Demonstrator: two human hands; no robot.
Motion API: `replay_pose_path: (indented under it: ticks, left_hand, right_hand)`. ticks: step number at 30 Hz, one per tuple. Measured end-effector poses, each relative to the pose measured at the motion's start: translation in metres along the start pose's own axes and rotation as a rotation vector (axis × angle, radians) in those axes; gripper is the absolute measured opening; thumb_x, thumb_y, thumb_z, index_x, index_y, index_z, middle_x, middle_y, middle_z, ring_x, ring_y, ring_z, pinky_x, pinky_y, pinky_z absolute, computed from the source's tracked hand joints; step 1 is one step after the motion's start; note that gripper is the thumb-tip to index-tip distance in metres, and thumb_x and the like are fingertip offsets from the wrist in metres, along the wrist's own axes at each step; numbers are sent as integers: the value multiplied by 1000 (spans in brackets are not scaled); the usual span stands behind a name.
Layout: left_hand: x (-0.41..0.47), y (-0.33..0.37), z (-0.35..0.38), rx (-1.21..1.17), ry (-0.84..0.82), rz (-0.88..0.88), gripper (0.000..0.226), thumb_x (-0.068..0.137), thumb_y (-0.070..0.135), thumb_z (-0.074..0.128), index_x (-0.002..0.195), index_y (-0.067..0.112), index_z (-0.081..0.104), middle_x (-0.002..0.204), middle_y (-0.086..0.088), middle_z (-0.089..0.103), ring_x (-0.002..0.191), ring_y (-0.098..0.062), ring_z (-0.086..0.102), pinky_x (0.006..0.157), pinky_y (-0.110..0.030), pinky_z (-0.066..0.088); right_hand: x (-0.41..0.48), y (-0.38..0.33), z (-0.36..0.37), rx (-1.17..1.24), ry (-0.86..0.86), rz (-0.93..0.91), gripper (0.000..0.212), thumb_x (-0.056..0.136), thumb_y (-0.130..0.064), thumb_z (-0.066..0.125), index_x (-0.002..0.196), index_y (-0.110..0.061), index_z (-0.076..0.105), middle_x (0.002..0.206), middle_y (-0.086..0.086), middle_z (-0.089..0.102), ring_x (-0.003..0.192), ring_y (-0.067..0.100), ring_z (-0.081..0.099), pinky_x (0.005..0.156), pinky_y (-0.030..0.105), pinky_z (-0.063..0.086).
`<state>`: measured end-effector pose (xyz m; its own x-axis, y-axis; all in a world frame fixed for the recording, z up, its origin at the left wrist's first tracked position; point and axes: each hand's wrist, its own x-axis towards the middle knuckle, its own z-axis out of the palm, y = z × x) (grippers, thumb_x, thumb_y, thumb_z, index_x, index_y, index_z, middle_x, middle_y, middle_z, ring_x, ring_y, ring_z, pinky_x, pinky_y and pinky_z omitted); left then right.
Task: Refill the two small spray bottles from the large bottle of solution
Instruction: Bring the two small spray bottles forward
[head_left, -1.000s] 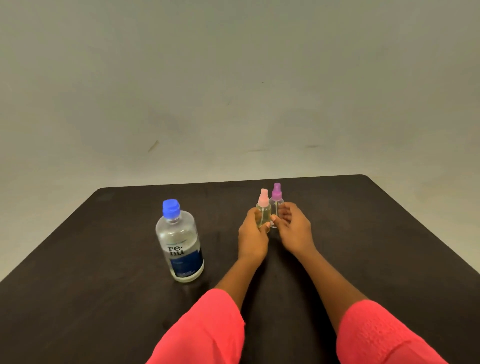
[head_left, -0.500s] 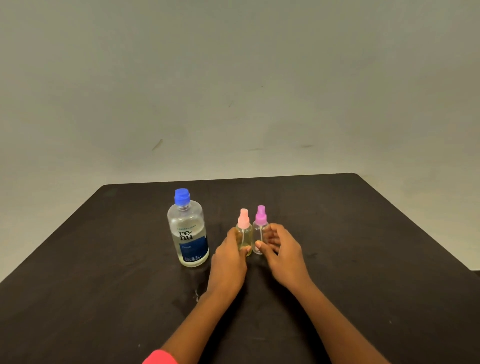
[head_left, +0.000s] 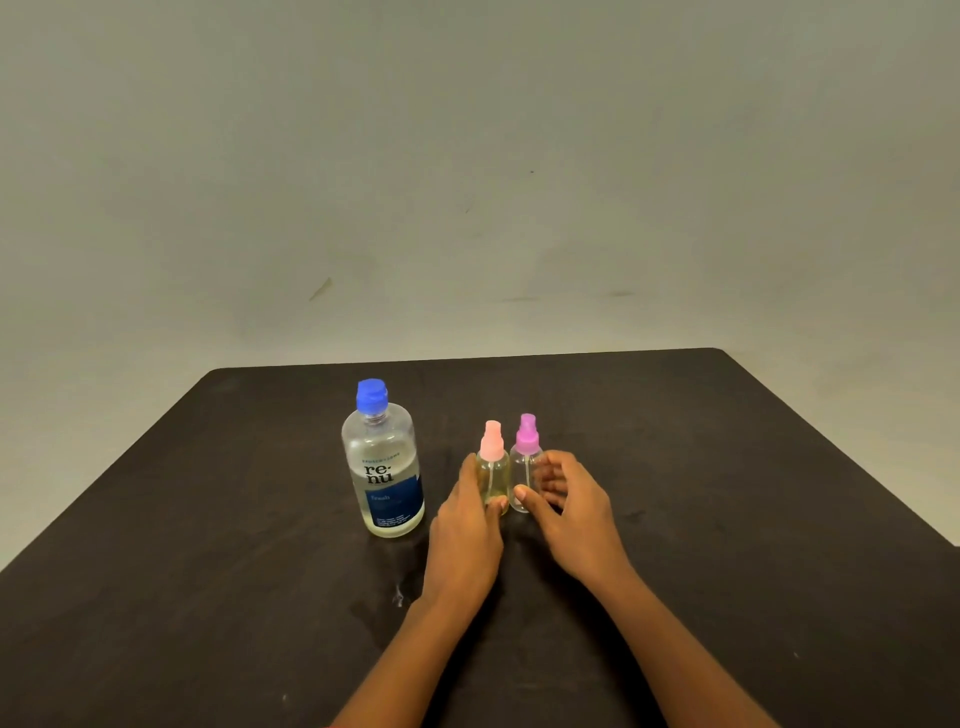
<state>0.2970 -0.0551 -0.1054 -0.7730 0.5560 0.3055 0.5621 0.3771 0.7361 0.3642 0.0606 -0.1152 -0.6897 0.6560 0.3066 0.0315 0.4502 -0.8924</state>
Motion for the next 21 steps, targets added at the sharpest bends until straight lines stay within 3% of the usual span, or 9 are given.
replay_pose_path:
  ticks: [4,9,13,16,18,21]
  left_hand:
    - [-1,-1,-1,-32,2,-33,63,93,16,56,147,17,24,134,-1,54,119,-18,54,94,-27,43]
    - [1,-3,-6,-75,44,-24,50,92,10,56,136,21,37,116,4,60,107,-16,59,82,-22,43]
    - [-2,-2,-7,-48,50,-46,64,92,13,57,147,16,24,138,-4,51,124,-19,50,100,-32,42]
    - [-8,5,-11,-57,64,-34,72,91,17,59,150,16,16,151,-2,35,137,-15,35,108,-24,29]
    - [-14,11,-13,-79,128,-9,73,90,17,61,149,16,19,151,1,32,138,-14,32,108,-21,26]
    - [-21,22,-18,-90,326,194,59,86,14,64,139,15,37,138,-2,45,127,-14,44,105,-30,41]
  right_hand:
    - [-1,-2,-1,-8,-6,11,34,81,-22,74,108,-28,54,105,-9,60,97,5,60,85,20,52]
    - [-2,-2,-1,-2,1,24,33,81,-22,74,107,-27,55,104,-9,60,96,4,60,82,18,51]
    - [-2,-4,-2,-3,-3,37,34,81,-22,74,108,-28,55,104,-9,60,96,4,60,81,16,50]
    - [-3,-7,-4,21,-5,53,34,81,-21,74,108,-28,55,105,-9,61,97,4,60,81,16,50]
    - [-5,-12,-6,74,17,56,32,82,-20,73,106,-29,55,105,-9,62,97,4,61,81,16,51]
    - [-8,-23,-13,169,49,32,29,81,-18,73,102,-30,57,101,-9,64,92,1,62,78,16,52]
